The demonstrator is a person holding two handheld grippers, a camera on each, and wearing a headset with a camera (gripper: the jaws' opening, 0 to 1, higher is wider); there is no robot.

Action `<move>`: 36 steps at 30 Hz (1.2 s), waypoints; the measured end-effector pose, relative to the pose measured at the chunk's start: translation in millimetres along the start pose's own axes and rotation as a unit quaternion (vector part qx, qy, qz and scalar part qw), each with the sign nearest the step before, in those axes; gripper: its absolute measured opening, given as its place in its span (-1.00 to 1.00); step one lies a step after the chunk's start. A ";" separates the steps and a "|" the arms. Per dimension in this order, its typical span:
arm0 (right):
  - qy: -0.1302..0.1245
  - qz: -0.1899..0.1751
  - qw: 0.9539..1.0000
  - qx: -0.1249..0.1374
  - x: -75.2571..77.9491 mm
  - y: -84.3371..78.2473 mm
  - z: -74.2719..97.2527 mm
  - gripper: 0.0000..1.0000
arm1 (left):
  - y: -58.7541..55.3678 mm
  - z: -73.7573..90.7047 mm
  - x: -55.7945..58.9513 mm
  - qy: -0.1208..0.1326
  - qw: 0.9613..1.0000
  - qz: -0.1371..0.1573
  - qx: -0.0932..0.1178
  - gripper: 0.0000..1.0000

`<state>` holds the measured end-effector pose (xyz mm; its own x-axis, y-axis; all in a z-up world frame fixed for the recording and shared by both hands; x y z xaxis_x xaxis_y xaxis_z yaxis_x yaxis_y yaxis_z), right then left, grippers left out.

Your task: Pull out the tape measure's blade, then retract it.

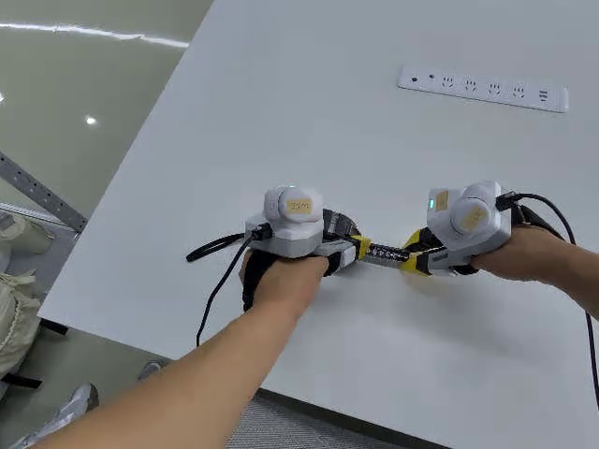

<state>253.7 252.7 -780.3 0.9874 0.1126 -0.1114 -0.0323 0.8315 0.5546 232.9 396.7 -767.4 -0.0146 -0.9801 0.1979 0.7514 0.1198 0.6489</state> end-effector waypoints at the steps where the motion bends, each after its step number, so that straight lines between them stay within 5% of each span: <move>1: 0.000 0.000 1.000 0.000 0.0 0.1 0.0 -0.79 | -0.1 0.2 -0.8 0.003 1.000 -0.001 0.000 0.27; 36: 0.000 0.002 1.000 0.014 0.4 8.1 -6.4 -0.79 | -0.7 2.3 -2.3 -0.005 1.000 -0.015 0.012 0.16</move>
<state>252.8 262.9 -781.1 0.9872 0.1168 -0.1087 -0.0328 0.8154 0.5779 231.0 399.2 -766.6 -0.0444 -0.9816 0.1858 0.7347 0.0939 0.6718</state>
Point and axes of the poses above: the centre of the closed fingertips' face, and the gripper's own axes: z roughly backward along the fingers, x roughly to its right, y roughly out of its top, the point moved 5 cm from there along z, roughly backward along the fingers, and after that the axes turned 4 degrees about y, right-handed, at the moved point
